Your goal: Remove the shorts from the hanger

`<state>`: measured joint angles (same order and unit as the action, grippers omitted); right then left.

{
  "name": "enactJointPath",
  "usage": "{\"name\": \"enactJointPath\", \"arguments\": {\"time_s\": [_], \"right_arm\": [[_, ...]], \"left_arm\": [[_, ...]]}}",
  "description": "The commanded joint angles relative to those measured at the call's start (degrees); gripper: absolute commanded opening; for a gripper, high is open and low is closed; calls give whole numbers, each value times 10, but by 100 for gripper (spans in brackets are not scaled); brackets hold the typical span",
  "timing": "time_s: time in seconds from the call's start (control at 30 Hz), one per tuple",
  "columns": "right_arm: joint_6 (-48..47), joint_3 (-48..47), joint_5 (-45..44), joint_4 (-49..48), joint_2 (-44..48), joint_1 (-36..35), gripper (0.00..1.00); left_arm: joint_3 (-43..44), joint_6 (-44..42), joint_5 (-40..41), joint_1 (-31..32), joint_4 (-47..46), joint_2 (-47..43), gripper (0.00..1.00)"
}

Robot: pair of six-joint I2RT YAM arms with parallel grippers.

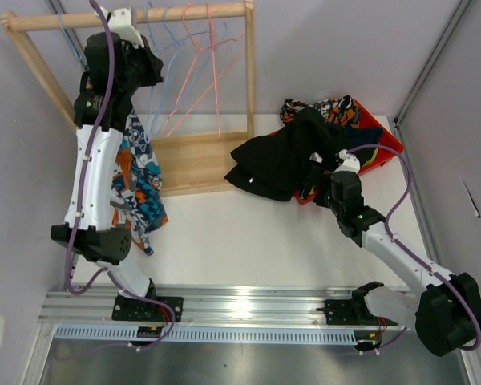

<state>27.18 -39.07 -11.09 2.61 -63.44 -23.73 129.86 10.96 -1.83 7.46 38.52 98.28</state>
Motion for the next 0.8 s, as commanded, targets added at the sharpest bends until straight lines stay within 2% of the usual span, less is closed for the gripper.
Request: {"name": "enactJointPath", "arguments": {"time_s": [0.0,0.27,0.37,0.4,0.47,0.5,0.6,0.67,0.77], "right_arm": [[-1,7,2,-20,9,0,99],[8,8,5,-19,22,-7,99],[9,10,-2,-13,31,-15,99],[9,12,-3,-10,34,-20,99],[9,14,-9,-2,44,-26,99],[10,15,-10,1,51,-29,99],[10,15,-14,14,60,-34,99],[6,9,-19,33,73,-40,99],[0,5,-26,60,97,-45,100]], "left_arm": [[-63,-6,9,10,-34,-68,0],[-79,-30,36,10,-2,-96,2],[-79,-43,57,10,1,-115,37],[-77,-53,66,10,1,-121,56],[-76,-62,99,8,1,-138,66],[-77,-67,116,4,1,-149,76],[-83,-60,122,-25,-1,-167,86],[-94,-53,121,-47,-2,-182,88],[-123,-32,117,-117,-12,-203,90]]}}
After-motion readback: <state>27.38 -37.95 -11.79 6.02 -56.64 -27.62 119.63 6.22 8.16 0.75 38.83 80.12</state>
